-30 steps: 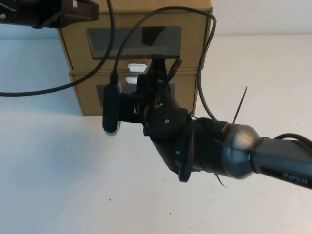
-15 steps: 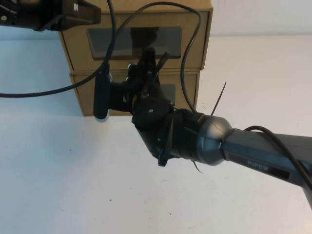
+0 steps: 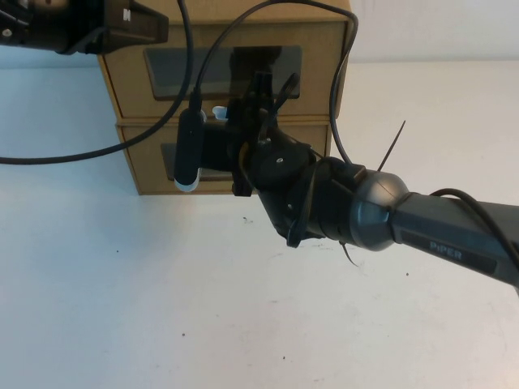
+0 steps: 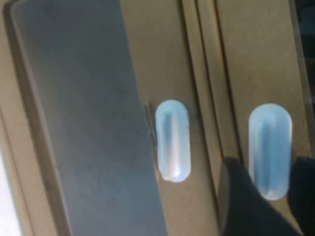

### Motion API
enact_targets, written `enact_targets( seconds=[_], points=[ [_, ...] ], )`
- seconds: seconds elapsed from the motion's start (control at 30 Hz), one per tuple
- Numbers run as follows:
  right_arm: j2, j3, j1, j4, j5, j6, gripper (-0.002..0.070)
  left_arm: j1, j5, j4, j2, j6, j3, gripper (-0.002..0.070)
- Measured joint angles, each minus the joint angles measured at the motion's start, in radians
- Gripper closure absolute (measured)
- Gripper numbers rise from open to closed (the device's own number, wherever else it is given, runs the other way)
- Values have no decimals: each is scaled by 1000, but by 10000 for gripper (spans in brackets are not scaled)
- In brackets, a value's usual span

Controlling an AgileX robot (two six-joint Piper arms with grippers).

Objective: Open the shoe box
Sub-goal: 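Pull the top drawer of the cardboard box fully open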

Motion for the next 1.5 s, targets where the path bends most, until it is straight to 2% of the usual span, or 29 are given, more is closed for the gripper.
enact_targets(
  seconds=[0.47, 0.93, 1.0, 1.17, 1.5],
  points=[
    [17, -10, -1, -27, 4, 0, 553, 0, -16, 0, 2, 0, 0, 679],
    [21, -10, 1, -31, 33, 0, 556, 0, -16, -23, 21, 0, 0, 679],
    [21, -10, 1, -31, 33, 2, 547, 0, -16, -23, 21, 0, 0, 678],
    [23, -10, 1, -27, 29, 6, 437, 0, -9, -23, 21, 0, 0, 678],
    [11, -10, 1, -7, 4, 26, 429, 0, -5, -23, 21, 1, 0, 678]
  ],
)
